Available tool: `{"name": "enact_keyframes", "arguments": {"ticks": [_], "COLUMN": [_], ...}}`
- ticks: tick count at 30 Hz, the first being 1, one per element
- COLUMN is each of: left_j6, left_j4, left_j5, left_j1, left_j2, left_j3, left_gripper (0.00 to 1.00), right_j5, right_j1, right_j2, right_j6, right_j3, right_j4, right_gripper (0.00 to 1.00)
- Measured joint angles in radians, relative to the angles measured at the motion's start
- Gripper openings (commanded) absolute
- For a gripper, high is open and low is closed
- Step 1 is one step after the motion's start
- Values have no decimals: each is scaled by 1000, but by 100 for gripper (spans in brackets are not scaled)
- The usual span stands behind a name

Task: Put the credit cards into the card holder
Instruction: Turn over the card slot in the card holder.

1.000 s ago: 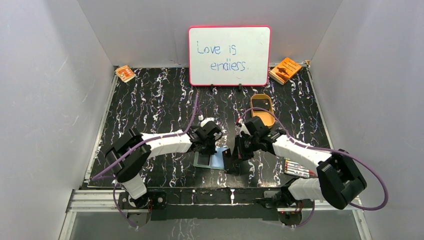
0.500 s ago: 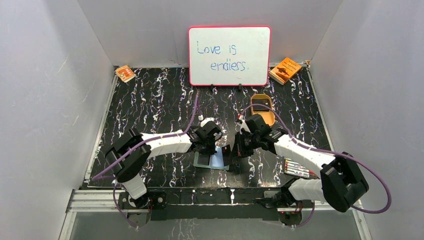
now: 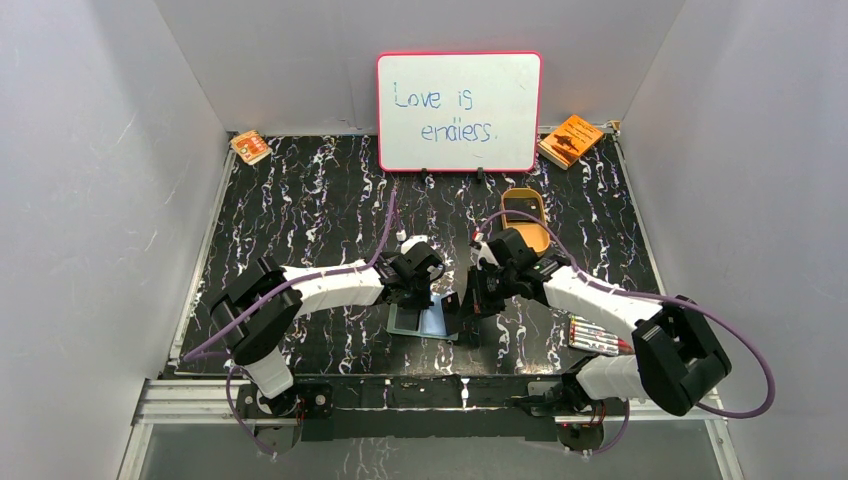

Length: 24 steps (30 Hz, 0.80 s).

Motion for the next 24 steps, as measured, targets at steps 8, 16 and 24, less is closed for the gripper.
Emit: {"name": "enact_keyframes", "arguments": {"ticks": [8, 16, 24], "left_j6": [-1, -2, -3], "left_j4": [1, 3, 3], "left_j5": [0, 0, -1], "left_j1": [0, 0, 0], "left_j2": [0, -1, -2], "left_j3": [-1, -2, -3], "left_gripper": [0, 0, 0], "right_j5": [-13, -13, -13], "right_j1": [0, 0, 0], "right_j2": [27, 33, 43], "right_j6": [2, 3, 7], "right_j3": [-1, -1, -3], "right_j4": [0, 0, 0], "right_gripper": [0, 0, 0]}}
